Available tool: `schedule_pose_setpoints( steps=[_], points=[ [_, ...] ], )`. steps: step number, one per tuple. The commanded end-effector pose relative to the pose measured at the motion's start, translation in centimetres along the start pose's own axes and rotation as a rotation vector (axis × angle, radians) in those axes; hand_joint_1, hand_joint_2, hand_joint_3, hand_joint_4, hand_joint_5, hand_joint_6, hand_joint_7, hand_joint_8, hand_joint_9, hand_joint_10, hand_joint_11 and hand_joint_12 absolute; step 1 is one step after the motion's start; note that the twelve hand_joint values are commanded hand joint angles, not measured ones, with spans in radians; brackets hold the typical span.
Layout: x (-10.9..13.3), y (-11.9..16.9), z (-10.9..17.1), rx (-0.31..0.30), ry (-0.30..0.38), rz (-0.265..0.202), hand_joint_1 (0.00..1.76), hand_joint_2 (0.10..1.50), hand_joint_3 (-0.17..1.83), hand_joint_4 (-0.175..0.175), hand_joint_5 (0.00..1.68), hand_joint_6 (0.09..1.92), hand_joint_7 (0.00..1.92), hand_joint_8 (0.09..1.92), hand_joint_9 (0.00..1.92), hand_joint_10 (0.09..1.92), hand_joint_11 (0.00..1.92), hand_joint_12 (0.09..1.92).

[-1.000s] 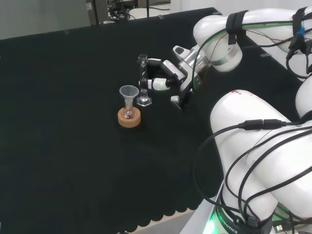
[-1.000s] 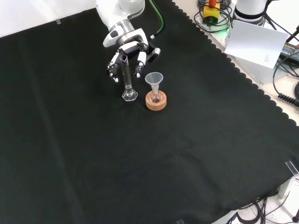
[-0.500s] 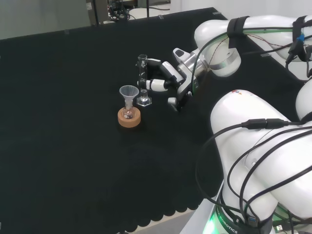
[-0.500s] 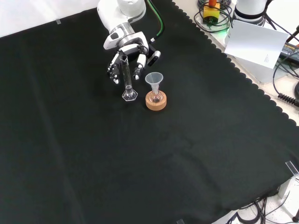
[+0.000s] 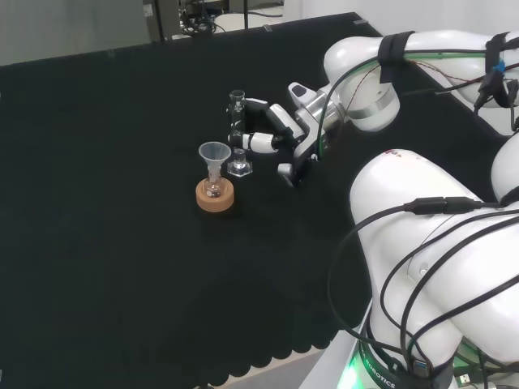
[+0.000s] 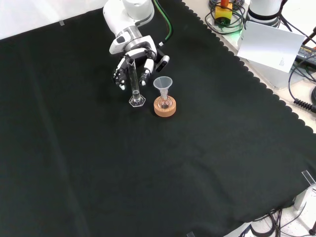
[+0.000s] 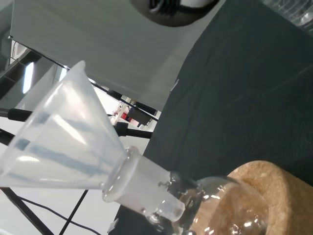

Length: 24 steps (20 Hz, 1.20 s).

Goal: Pick up the graduated cylinder.

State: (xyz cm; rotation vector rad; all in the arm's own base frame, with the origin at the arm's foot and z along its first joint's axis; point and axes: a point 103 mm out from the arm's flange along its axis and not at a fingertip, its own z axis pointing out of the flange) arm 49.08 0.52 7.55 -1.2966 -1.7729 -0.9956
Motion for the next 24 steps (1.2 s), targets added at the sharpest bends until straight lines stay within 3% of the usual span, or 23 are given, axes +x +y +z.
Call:
schedule_pose_setpoints(
  steps=[1, 15, 20, 22, 24],
  points=[
    [-0.02, -0.04, 0.00, -0.009, 0.003, -0.001, 1.21, 0.97, -0.17, -0.021, 0.57, 0.76, 0.61, 0.65, 0.86, 0.46, 0.56, 1.21],
    [-0.54, 0.02, 0.35, -0.019, 0.026, 0.018, 1.25, 1.01, -0.17, -0.029, 0.60, 0.82, 0.65, 0.65, 0.95, 0.40, 0.74, 1.10],
    [-0.65, 0.31, 0.53, -0.049, 0.031, 0.037, 1.28, 1.05, -0.17, -0.007, 0.83, 0.80, 0.79, 0.63, 1.07, 0.35, 0.93, 0.98],
    [-0.61, 0.42, 0.57, -0.064, 0.025, 0.044, 1.22, 1.08, -0.14, -0.114, 1.03, 0.78, 0.92, 0.62, 1.16, 0.33, 1.04, 0.91],
    [-0.54, 0.48, 0.42, -0.065, 0.018, 0.047, 1.30, 1.06, -0.05, -0.161, 1.07, 0.81, 0.99, 0.81, 1.24, 0.39, 1.12, 0.86]
  ],
)
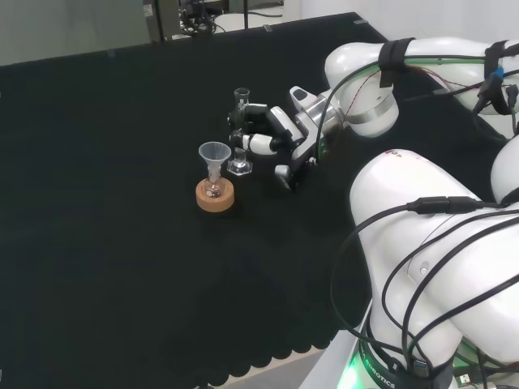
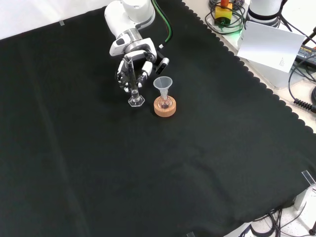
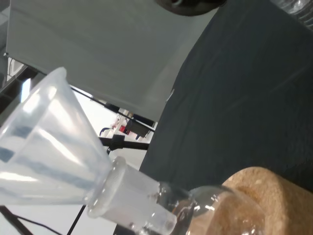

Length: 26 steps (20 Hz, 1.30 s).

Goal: Pick up the graduated cylinder.

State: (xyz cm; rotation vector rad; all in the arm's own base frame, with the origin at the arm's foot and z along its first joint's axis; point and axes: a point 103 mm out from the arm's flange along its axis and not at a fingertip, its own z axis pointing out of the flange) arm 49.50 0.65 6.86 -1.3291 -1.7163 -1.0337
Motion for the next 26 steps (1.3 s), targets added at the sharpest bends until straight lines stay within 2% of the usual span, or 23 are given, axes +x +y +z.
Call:
schedule_pose_setpoints(
  steps=[1, 2, 5, 10, 16, 26],
  points=[
    [0.2, 0.2, -0.1, -0.019, -0.012, 0.014, 1.34, 1.05, -0.02, -0.169, 1.08, 0.81, 0.98, 0.90, 1.27, 0.45, 1.15, 0.84],
    [0.3, 0.2, -0.3, -0.019, -0.023, 0.014, 1.37, 1.04, -0.01, -0.173, 1.09, 0.80, 0.97, 0.94, 1.30, 0.46, 1.16, 0.83],
    [0.8, 0.4, -1.0, -0.003, -0.073, 0.005, 1.40, 1.02, 0.00, -0.175, 1.13, 0.75, 0.98, 0.97, 1.39, 0.33, 1.19, 0.81],
    [2.2, 0.9, -2.2, 0.053, -0.204, -0.025, 1.40, 1.01, 0.00, -0.175, 1.16, 0.69, 1.00, 0.94, 1.49, 0.13, 1.21, 0.78],
    [3.6, 1.3, -3.2, 0.127, -0.334, -0.053, 1.41, 1.00, 0.00, -0.175, 1.18, 0.65, 1.03, 0.90, 1.53, 0.09, 1.24, 0.76],
    [3.6, 1.0, -4.0, 0.169, -0.389, -0.029, 1.41, 0.99, 0.00, -0.175, 1.21, 0.61, 1.06, 0.85, 1.55, 0.09, 1.27, 0.75]
  ],
)
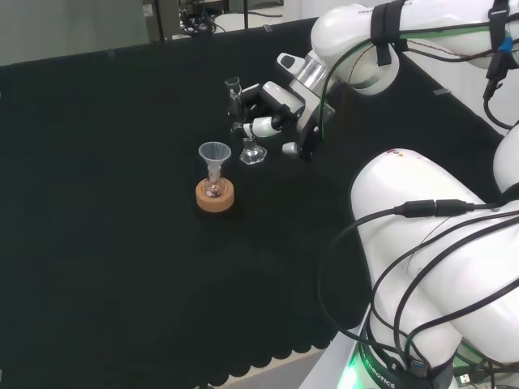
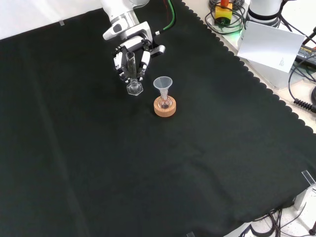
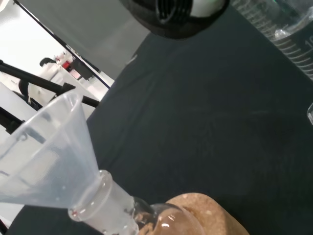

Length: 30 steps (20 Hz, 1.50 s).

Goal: Pick up the graduated cylinder.

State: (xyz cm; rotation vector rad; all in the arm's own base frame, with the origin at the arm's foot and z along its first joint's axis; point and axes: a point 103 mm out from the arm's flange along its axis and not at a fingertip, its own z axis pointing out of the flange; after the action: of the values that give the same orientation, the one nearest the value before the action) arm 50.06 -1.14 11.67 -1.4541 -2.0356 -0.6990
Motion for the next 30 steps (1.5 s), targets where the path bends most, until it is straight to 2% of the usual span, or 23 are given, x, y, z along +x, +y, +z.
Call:
schedule_pose_setpoints(
  steps=[1, 7, 13, 16, 18, 24, 30],
  points=[
    [0.0, -0.2, -0.4, 0.024, -0.047, 0.003, 1.41, 0.99, 0.00, -0.175, 1.21, 0.60, 1.07, 0.83, 1.56, 0.09, 1.27, 0.75],
    [0.5, -0.7, -1.1, 0.090, -0.114, 0.010, 1.41, 0.97, 0.00, -0.175, 1.25, 0.53, 1.14, 0.73, 1.57, 0.09, 1.31, 0.73],
    [1.6, -1.4, -2.6, 0.110, -0.145, 0.017, 1.41, 0.97, 0.00, -0.175, 1.26, 0.51, 1.15, 0.71, 1.58, 0.09, 1.32, 0.73],
    [2.0, -1.9, -3.3, 0.120, -0.161, 0.024, 1.33, 0.97, 0.00, -0.175, 1.31, 0.43, 1.34, 0.41, 1.65, 0.09, 1.35, 0.69],
    [2.2, -2.2, -3.6, 0.126, -0.170, 0.031, 1.32, 0.97, 0.00, -0.175, 1.33, 0.39, 1.39, 0.32, 1.66, 0.09, 1.36, 0.67],
    [2.7, -3.0, -4.1, 0.129, -0.181, 0.046, 1.31, 0.97, 0.00, -0.175, 1.34, 0.37, 1.41, 0.29, 1.67, 0.09, 1.37, 0.66],
    [3.7, -4.4, -5.1, 0.109, -0.170, 0.035, 1.31, 0.97, 0.00, -0.175, 1.35, 0.36, 1.42, 0.28, 1.68, 0.09, 1.37, 0.66]
  ],
)
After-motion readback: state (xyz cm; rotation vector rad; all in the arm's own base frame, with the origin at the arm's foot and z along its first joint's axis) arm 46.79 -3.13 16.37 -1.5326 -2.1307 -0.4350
